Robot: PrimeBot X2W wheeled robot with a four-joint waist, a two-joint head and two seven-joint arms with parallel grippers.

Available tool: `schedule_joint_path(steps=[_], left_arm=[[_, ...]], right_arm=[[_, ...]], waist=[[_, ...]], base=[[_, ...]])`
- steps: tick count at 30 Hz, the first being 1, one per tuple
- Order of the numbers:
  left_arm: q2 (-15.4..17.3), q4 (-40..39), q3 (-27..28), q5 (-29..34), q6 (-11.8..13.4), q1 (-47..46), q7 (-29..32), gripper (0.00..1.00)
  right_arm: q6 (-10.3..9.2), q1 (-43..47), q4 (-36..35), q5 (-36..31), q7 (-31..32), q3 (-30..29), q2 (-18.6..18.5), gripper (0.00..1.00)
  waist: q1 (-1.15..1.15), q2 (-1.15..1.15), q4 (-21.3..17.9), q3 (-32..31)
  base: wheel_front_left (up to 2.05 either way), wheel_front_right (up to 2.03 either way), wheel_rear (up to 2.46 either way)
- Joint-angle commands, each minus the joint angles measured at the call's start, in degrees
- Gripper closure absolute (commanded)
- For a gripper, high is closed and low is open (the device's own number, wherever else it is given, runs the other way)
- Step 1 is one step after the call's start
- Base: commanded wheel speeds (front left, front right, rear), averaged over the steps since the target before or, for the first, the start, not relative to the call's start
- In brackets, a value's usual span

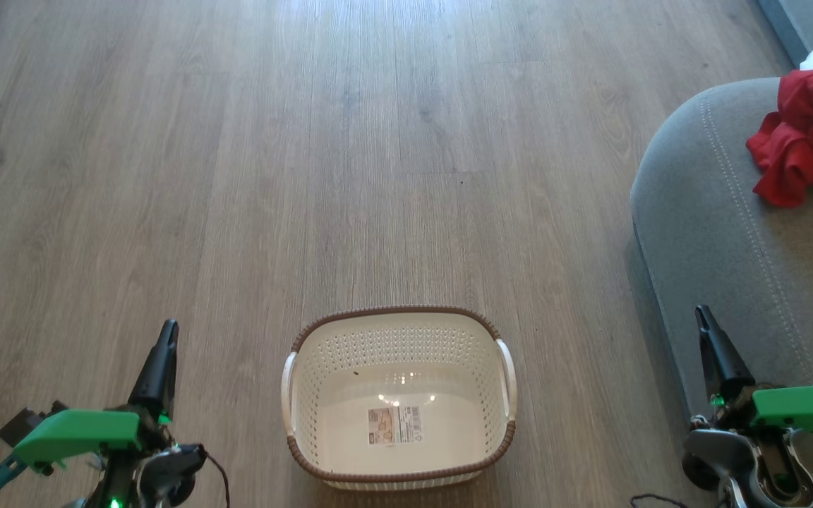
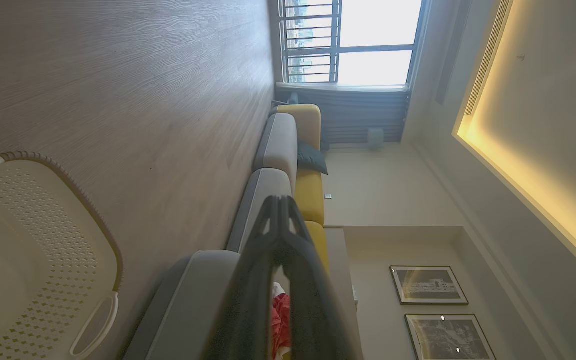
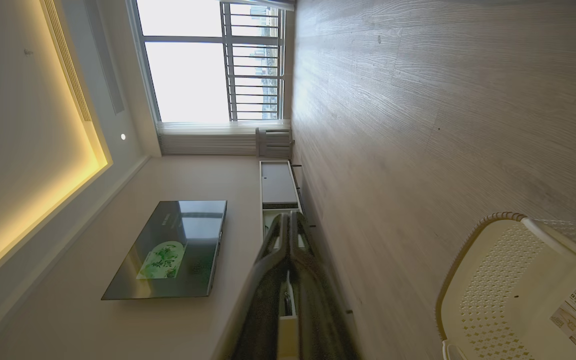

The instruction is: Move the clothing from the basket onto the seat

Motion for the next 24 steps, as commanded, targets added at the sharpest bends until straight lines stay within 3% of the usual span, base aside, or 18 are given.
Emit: schedule_joint_path(steps=[1, 24], left_arm=[[0.45, -1.92, 1.97, -0.38, -0.54, -2.68, 0.44, 1.00], [0.45, -1.92, 1.96, -0.38, -0.54, -2.68, 0.44, 1.00]], right_arm=[[-0.01, -3.18, -2.24, 0.34, 0.33, 1.03, -0.52, 1.00], [-0.01, -3.18, -2.24, 0.34, 0.33, 1.04, -0.52, 1.00]], waist=[[0.00, 0.00, 0.00, 0.00], [0.00, 0.00, 0.00, 0.00]], base=[[0.00, 0.00, 0.00], [0.00, 0.00, 0.00]])
